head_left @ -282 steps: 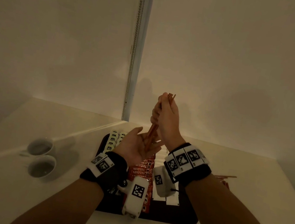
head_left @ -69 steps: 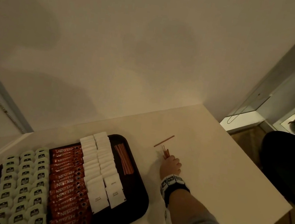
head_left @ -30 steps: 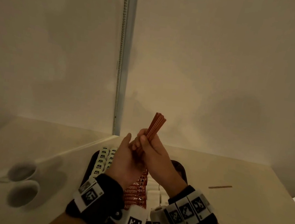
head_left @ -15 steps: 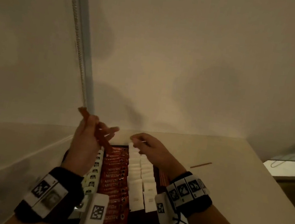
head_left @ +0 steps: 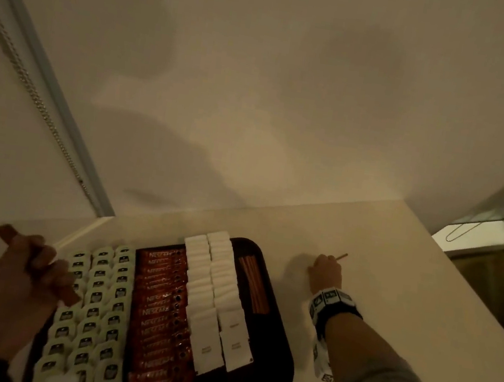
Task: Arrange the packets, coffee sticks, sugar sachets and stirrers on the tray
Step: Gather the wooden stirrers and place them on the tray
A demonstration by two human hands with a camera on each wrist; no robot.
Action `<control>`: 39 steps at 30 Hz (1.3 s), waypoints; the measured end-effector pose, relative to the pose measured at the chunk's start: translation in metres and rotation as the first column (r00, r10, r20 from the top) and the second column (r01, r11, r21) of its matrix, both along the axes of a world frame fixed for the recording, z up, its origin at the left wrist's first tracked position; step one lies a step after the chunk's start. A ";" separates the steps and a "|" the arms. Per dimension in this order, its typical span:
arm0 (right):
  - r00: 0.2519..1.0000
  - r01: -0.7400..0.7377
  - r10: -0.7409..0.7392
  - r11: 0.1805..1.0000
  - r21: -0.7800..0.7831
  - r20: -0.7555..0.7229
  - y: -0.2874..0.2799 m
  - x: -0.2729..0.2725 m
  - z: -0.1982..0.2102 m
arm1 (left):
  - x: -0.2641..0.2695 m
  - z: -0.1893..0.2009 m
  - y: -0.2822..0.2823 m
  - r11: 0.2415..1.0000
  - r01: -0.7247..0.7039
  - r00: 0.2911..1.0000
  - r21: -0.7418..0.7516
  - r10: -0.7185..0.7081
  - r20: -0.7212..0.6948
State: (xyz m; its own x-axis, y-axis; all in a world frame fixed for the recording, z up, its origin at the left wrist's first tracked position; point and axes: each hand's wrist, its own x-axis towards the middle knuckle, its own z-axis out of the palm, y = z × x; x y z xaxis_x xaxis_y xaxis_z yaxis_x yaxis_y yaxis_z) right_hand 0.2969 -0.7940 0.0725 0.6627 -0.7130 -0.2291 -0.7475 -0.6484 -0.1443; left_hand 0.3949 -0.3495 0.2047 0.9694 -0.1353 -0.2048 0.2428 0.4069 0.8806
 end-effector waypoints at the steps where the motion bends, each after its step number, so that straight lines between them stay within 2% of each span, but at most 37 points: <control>1: 1.000 0.016 -0.016 1.000 -0.017 0.023 -0.004 0.000 -0.002 | 0.002 0.005 -0.007 0.998 0.007 0.996 -0.067 -0.012 -0.084; 2: 0.998 0.044 -0.043 0.999 -0.011 0.047 -0.007 0.000 -0.001 | 0.004 0.005 -0.017 0.990 0.012 0.990 -0.144 -0.032 -0.134; 5: 0.986 0.119 -0.126 0.991 0.064 0.113 -0.016 -0.003 0.000 | 0.001 0.017 -0.049 0.984 0.021 0.986 -0.176 -0.049 -0.162; 10: 0.972 0.224 -0.234 0.957 0.187 0.030 -0.017 -0.016 -0.001 | -0.005 0.020 -0.068 0.977 0.065 0.983 -0.204 -0.098 -0.158; 13: 0.970 0.237 -0.242 0.938 0.254 -0.011 -0.008 -0.021 0.015 | -0.012 0.025 -0.069 0.980 0.084 0.985 -0.181 -0.108 -0.131; 14: 0.974 0.208 -0.225 0.941 0.268 0.036 0.001 -0.019 0.025 | -0.014 0.026 -0.068 0.982 0.093 0.985 -0.166 -0.114 -0.125; 16: 0.953 0.079 -0.162 0.949 0.307 0.257 0.033 -0.006 0.053 | -0.020 0.029 -0.066 0.987 0.104 0.985 -0.124 -0.119 -0.123; 18: 0.872 -0.122 -0.094 0.908 0.400 0.480 0.081 0.008 0.089 | -0.028 0.031 -0.066 0.987 0.136 0.981 -0.084 -0.146 -0.124; 19: 0.833 -0.245 -0.061 0.850 0.466 0.550 0.107 0.011 0.110 | -0.032 0.031 -0.067 0.984 0.163 0.977 -0.067 -0.170 -0.128; 21: 0.772 -0.502 0.053 0.663 0.555 0.634 0.162 0.009 0.149 | -0.043 0.034 -0.066 0.976 0.216 0.969 -0.030 -0.218 -0.114; 23: 0.707 -0.667 0.194 0.504 0.549 0.680 0.207 0.001 0.178 | -0.055 0.038 -0.066 0.972 0.236 0.969 0.019 -0.233 -0.078; 24: 0.676 -0.712 0.236 0.453 0.536 0.698 0.225 -0.003 0.186 | -0.061 0.041 -0.065 0.972 0.230 0.972 0.037 -0.228 -0.055; 26: 0.624 -0.763 0.266 0.414 0.497 0.735 0.251 -0.010 0.194 | -0.070 0.047 -0.063 0.977 0.208 0.978 0.051 -0.207 -0.019; 30: 0.541 -0.810 0.367 0.469 0.351 0.757 0.279 -0.019 0.195 | -0.081 0.053 -0.046 0.987 0.148 0.988 0.070 -0.144 -0.057; 32: 0.457 -0.847 0.476 0.491 0.205 0.751 0.285 -0.022 0.204 | -0.084 0.056 -0.035 0.990 0.138 0.985 0.014 -0.136 -0.107; 34: 0.373 -0.903 0.625 0.415 0.112 0.686 0.287 -0.023 0.216 | -0.087 0.061 -0.025 0.982 0.177 0.969 -0.071 -0.187 -0.159; 36: 0.300 -0.947 0.780 0.314 0.072 0.550 0.288 -0.020 0.226 | -0.091 0.067 -0.018 0.956 0.266 0.940 -0.123 -0.285 -0.186; 39: 0.231 -0.973 0.893 0.223 0.068 0.385 0.291 -0.015 0.236 | -0.099 0.077 -0.011 0.910 0.394 0.894 -0.127 -0.412 -0.175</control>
